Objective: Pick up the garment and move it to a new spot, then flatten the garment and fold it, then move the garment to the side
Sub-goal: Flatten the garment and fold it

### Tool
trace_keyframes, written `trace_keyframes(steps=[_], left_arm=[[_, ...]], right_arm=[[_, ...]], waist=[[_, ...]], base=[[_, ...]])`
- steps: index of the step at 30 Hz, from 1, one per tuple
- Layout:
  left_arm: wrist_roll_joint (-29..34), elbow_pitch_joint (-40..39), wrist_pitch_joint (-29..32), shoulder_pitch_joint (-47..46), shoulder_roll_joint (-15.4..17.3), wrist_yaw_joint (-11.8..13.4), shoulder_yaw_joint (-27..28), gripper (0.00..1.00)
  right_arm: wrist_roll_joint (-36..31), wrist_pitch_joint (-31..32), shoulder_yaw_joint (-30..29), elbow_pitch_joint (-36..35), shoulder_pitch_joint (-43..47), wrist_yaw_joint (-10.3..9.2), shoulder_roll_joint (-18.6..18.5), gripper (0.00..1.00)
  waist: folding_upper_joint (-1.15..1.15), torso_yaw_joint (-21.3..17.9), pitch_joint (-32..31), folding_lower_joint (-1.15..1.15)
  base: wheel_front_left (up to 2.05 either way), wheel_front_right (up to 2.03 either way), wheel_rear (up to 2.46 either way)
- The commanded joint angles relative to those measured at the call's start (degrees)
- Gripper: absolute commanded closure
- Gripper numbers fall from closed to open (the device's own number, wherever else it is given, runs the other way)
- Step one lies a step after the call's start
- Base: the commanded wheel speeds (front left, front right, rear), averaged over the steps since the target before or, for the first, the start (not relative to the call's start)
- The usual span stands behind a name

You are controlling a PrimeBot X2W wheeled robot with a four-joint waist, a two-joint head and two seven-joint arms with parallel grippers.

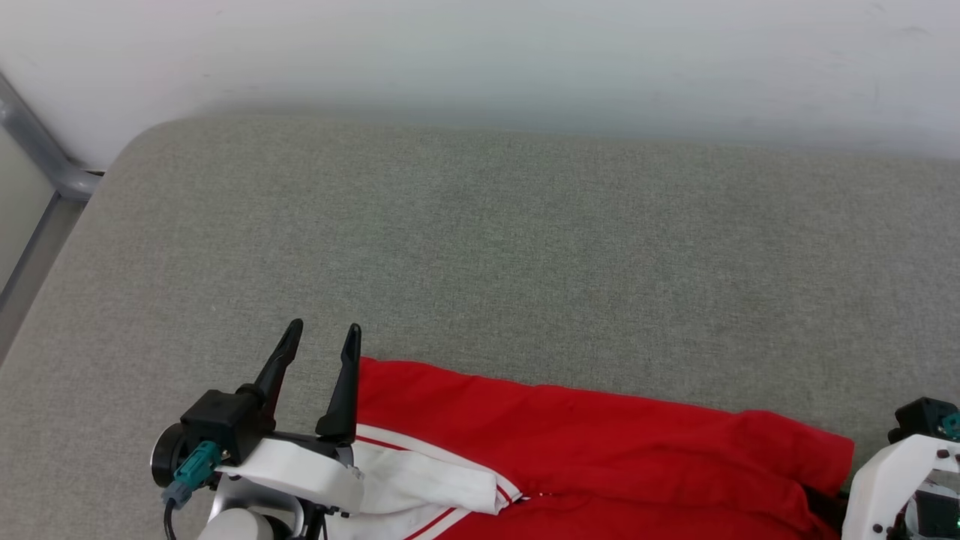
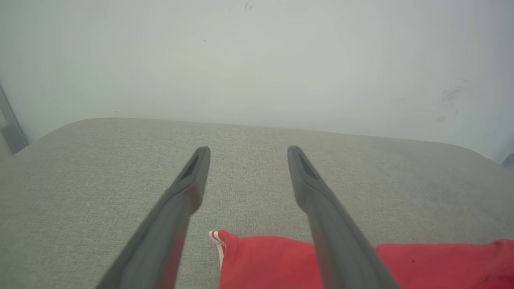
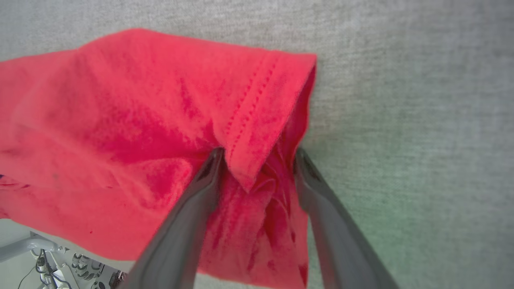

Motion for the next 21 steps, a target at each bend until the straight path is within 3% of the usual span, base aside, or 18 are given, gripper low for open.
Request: trace_keyframes(steps=[1,12,21], left_arm=[[0.6,0.5,-0.2,-0.8,-0.4,-0.5,0.3,0.00],[2.4,3.7,-0.2,0.9,-0.1,-0.7,0.6,0.00],[2.0,4.1,-0.2,3.3,0.2,-0.3,0.7,0.00]], right_arm=[[0.8,1.2,2.4,2.6,0.7,0.01,2.3,1.00],[1.7,-1.8,1.0,-1.9,-2.3,-0.01,-1.6,1.00],[-2.0,1.0,-11.3,-4.5,1.5,-0.02,-3.0,1.00]], waist=[[0.00,-0.2,-0.2,0.00],[0.00,-2.5,-3.9,0.00],[0.00,-5.2,-5.9,0.00]], base=[[0.00,0.00,0.00],[0.00,0.00,0.00],[0.00,0.00,0.00]])
